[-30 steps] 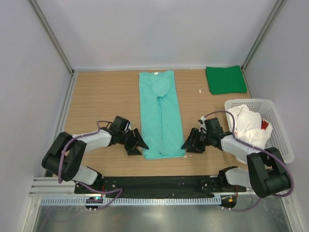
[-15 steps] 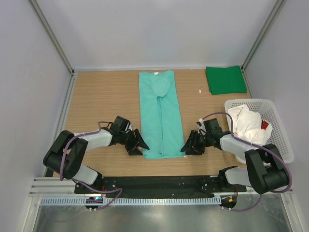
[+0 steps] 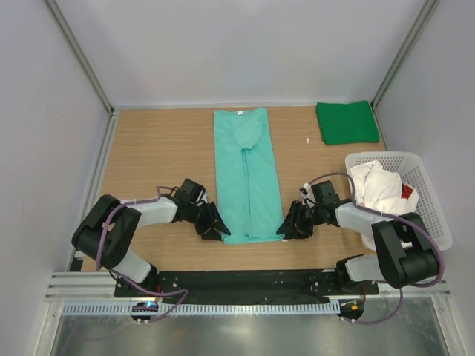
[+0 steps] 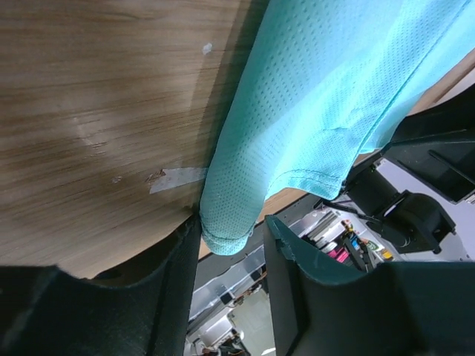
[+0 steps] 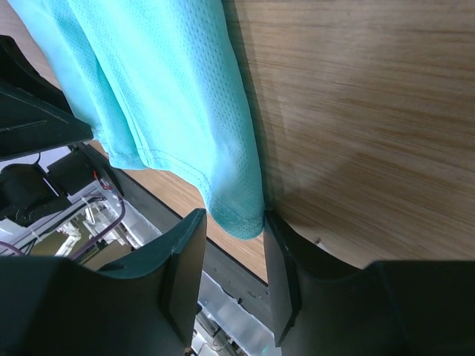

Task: Fold and stack the t-shirts
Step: Fold the tshirt

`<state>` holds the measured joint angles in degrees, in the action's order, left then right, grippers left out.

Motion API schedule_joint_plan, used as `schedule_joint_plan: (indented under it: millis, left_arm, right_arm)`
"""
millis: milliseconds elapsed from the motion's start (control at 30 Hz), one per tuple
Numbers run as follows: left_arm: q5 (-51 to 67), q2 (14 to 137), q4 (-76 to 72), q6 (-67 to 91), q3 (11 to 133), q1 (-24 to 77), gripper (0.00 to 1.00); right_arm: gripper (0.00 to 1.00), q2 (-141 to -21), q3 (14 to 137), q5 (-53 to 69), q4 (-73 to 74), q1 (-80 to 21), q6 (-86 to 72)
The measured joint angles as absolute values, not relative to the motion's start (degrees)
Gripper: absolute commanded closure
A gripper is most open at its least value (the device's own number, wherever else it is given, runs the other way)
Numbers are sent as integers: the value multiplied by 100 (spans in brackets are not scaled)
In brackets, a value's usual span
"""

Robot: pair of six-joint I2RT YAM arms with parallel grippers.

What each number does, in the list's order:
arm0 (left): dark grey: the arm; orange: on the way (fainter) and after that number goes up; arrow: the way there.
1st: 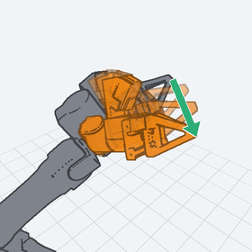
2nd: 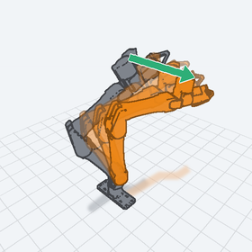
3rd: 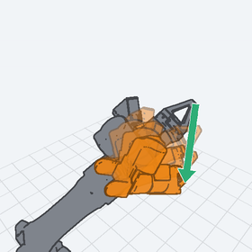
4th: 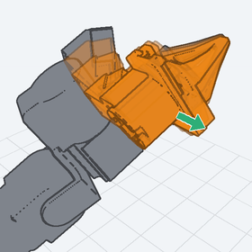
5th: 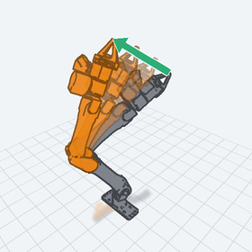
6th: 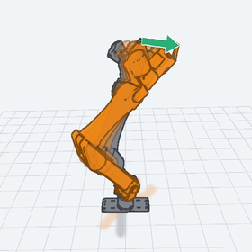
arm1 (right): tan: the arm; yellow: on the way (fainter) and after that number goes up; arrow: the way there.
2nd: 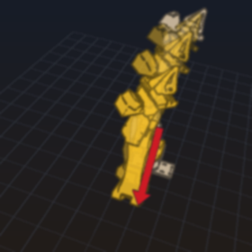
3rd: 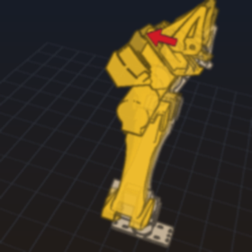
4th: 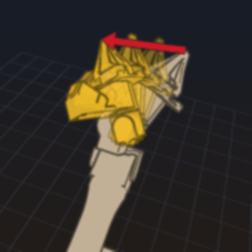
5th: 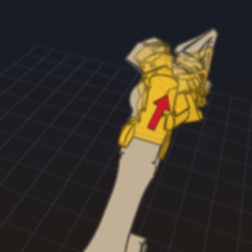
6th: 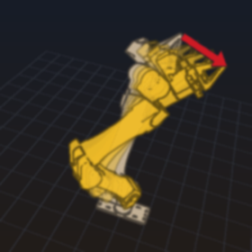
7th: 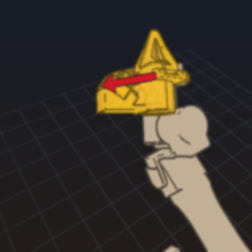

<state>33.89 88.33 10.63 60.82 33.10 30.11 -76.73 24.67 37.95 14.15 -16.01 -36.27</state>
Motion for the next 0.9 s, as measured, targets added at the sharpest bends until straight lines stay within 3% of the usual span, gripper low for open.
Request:
schedule_joint_plan:
  millis: [33, 67, 100, 167, 200, 533, 733, 900]
  left_arm:
    - [3378, 8847, 1094, 6071, 3312, 3015, 64]
    - [3374, 8864, 1116, 6064, 3315, 3017, 76]
    - [3367, 8877, 1140, 6069, 3317, 3022, 84]
    - [3282, 8912, 1229, 5992, 3310, 3039, 99]
    - [3253, 8912, 1264, 5970, 3308, 3041, 100]
    - [2720, 8755, 1802, 5898, 3621, 3100, 100]
    - [2351, 8783, 2364, 5804, 4762, 3061, 100]
    - [2296, 9212, 2362, 5756, 5889, 2679, 100]
  right_arm:
    - [58, -7699, 2482, 3809, 1420, -1601, -3625]
    - [60, -7730, 2488, 3815, 1420, -1601, -3621]
    - [72, -7749, 2488, 3820, 1417, -1601, -3612]
    - [87, -7797, 2488, 3732, 1433, -1601, -3544]
    - [99, -7843, 2488, 3715, 1468, -1601, -3520]
    - [99, -7494, 2663, 3566, 1632, -1603, -3507]
    - [99, -7647, 3754, 3492, 1678, -1601, -3599]
    - [99, -8698, 5033, 3430, 1658, -1529, -3586]
